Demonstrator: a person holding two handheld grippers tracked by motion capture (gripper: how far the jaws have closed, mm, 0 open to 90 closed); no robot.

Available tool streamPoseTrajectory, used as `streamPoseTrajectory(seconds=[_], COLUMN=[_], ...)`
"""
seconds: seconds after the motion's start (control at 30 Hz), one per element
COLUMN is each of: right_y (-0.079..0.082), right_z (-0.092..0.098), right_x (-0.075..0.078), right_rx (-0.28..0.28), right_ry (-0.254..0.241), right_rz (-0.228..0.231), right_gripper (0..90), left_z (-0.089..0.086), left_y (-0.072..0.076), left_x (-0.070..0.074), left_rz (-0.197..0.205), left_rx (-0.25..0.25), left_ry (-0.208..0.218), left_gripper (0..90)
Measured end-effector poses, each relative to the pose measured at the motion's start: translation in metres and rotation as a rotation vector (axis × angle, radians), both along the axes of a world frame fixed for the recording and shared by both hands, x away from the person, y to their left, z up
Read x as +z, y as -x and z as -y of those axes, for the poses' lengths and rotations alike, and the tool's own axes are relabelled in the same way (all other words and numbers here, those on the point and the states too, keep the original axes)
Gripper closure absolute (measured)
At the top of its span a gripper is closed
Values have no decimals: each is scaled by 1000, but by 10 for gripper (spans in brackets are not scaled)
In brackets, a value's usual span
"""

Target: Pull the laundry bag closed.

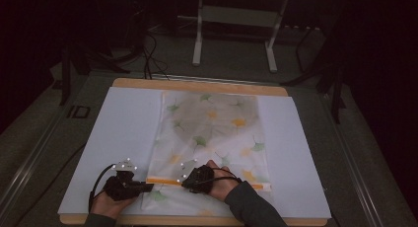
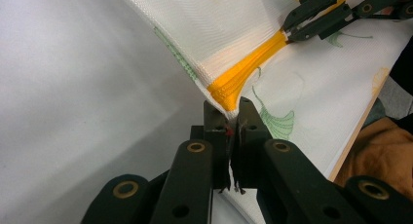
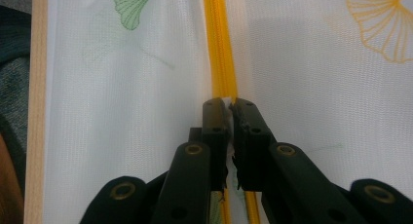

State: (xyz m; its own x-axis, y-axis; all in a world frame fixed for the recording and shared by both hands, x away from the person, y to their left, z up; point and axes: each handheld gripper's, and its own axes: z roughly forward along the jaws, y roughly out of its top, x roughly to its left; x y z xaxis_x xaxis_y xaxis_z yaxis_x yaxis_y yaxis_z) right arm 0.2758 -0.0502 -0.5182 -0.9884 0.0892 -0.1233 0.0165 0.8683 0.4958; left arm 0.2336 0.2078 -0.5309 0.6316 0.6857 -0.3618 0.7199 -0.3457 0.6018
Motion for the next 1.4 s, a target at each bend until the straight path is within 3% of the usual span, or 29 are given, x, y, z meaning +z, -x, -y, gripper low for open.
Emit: streamPoseTrajectory(seconds=[1.4], right_y=[0], right_z=[31], right_x=[1], right_rx=[-35], right_ry=[8], right_rz=[-5], right_gripper=[848], left_z=[-1], left_y=[0], left_x=[0], left_rz=[3], left_rx=[-1], left_ry=[1], left_gripper=[866])
